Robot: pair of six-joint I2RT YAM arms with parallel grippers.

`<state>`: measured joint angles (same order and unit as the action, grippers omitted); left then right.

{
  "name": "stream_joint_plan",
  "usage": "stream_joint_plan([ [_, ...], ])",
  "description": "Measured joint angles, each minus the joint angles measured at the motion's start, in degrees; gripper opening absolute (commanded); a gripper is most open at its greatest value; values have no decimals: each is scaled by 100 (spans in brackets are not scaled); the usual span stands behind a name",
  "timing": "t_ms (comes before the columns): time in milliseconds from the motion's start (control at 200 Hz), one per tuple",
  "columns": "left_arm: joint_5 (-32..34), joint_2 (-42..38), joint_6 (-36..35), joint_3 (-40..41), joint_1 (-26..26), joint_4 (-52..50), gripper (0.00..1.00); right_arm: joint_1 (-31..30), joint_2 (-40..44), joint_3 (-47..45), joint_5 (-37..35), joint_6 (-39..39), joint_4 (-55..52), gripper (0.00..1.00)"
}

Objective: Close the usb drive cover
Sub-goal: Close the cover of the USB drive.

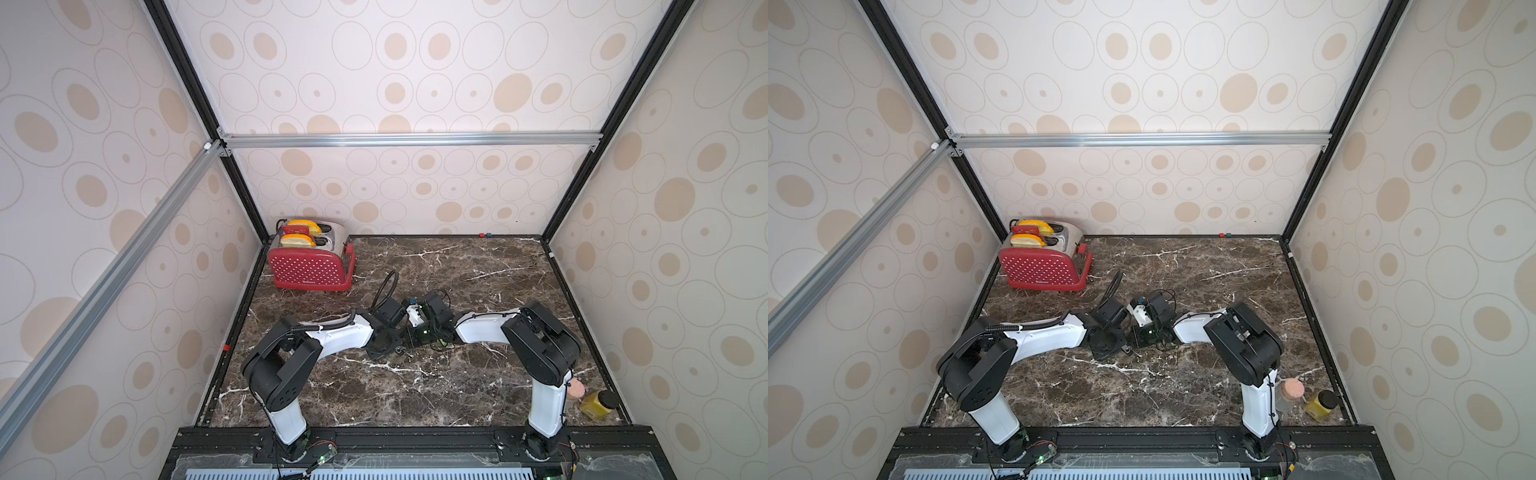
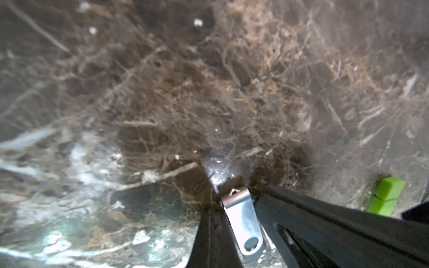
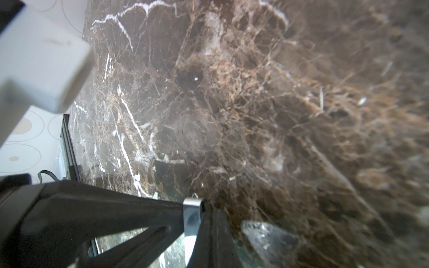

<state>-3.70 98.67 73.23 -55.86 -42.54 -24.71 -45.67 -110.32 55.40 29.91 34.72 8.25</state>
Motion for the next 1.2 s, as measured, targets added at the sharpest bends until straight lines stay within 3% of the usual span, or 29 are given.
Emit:
stream_joint_plan([
  [586,205,-118,-260,-170,111,-136,0,26,249,-72,-149,-87,-518,0],
  [776,212,-518,-315,33,131,-107,0,85,282,-81,-155,-103,-610,0],
  [1197,140,-514,-319,326,131,44,0,-31,249,-50,-133,-24,-577,0],
])
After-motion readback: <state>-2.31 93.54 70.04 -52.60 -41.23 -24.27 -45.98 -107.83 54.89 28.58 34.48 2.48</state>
